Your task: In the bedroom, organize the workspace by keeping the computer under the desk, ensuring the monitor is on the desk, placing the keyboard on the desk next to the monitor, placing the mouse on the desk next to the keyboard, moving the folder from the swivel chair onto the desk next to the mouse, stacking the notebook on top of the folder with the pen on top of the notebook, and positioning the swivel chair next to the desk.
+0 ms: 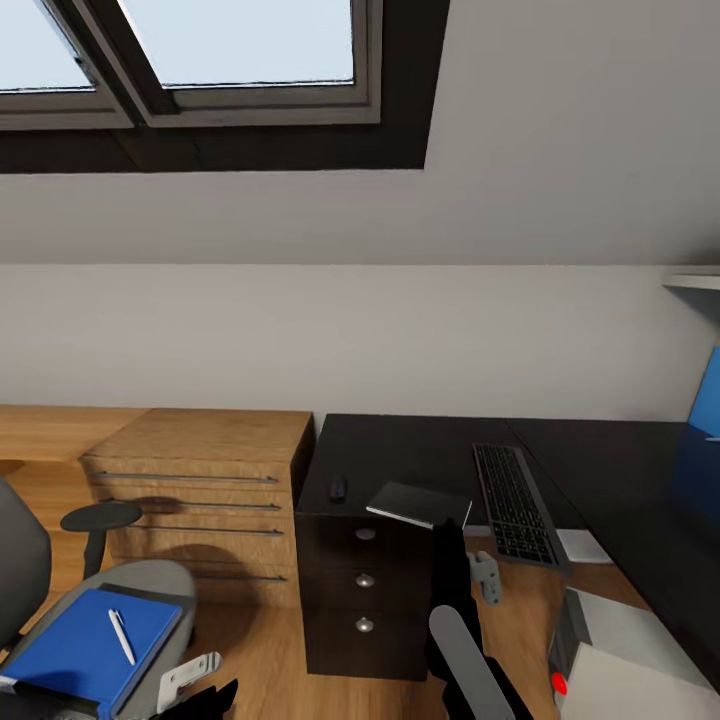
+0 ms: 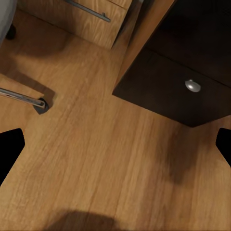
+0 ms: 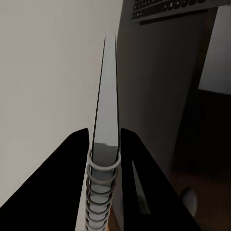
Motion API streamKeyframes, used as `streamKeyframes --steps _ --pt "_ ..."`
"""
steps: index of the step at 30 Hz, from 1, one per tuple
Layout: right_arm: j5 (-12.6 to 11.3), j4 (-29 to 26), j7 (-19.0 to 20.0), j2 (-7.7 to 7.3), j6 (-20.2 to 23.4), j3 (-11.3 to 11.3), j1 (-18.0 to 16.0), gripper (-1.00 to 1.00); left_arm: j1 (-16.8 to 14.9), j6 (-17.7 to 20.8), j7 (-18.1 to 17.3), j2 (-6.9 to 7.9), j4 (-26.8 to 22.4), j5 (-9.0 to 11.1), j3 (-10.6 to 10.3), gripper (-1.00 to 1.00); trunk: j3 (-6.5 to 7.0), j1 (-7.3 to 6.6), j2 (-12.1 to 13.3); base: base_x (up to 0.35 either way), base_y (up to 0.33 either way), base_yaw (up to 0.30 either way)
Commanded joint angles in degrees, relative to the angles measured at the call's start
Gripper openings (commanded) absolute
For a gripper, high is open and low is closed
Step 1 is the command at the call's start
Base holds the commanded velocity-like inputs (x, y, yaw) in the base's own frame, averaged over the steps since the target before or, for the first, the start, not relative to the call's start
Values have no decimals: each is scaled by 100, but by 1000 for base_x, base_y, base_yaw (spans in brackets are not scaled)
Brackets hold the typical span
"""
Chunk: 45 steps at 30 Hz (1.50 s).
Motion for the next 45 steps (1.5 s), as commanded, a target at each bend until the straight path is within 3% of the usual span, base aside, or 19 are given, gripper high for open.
streamKeyframes --steps 1,8,15,31,45 --pt "-18 -4 3 0 -28 9 -5 -100 -1 10 54 7 -14 60 -16 100 -24 23 -45 0 0 0" --pt "-18 -4 5 0 -30 9 -5 -100 -1 10 54 7 -14 60 -15 100 -150 177 -326 0 0 0" --pt "23 -34 85 0 -26 6 -5 -100 -1 -12 45 -102 -38 55 26 100 -149 176 -324 0 0 0" --pt "16 -39 108 -24 -30 17 -5 -100 -1 -249 55 -111 -40 60 19 100 -149 176 -324 11 0 0" --pt "9 -31 115 -24 -35 10 -5 -100 -1 -254 54 -112 -40 60 19 100 -149 176 -324 246 54 0"
